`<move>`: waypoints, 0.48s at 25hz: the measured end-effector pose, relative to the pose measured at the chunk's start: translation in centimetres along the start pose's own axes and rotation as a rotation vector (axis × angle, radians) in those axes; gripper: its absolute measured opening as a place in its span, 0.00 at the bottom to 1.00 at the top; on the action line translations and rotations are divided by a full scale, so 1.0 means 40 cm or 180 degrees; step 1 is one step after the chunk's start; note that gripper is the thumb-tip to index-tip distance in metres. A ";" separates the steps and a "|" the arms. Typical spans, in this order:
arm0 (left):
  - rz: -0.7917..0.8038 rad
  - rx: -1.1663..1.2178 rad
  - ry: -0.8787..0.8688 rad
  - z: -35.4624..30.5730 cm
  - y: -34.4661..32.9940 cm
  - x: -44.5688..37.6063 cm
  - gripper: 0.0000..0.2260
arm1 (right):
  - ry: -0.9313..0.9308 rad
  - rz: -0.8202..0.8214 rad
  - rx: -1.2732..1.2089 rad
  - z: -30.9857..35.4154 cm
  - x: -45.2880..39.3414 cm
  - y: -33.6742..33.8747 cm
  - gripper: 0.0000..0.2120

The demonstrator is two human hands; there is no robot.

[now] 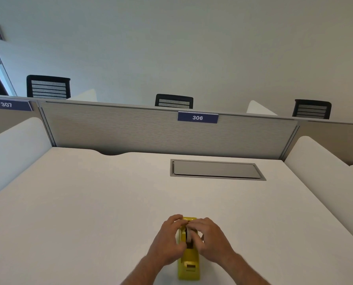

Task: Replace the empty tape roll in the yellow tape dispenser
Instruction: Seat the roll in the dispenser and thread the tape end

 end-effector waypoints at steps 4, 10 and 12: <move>-0.0112 -0.0040 0.0086 0.000 -0.003 -0.005 0.24 | 0.0071 -0.0034 0.0136 -0.010 -0.011 0.002 0.09; -0.0016 -0.0105 0.0134 0.015 -0.013 -0.011 0.25 | 0.0254 0.0055 0.0452 -0.008 -0.012 0.001 0.14; -0.0004 -0.0081 0.0147 0.015 -0.012 -0.013 0.26 | 0.0314 0.0018 0.0477 -0.004 -0.017 0.003 0.11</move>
Point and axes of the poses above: each hand's wrist, its own x-axis away from the middle knuckle, its own y-axis out of the back of the hand, z = x × y, the point moved 6 cm from there along -x, towards the middle knuckle, and after that the axes turned 3 degrees about -z, right-handed, at the moved point
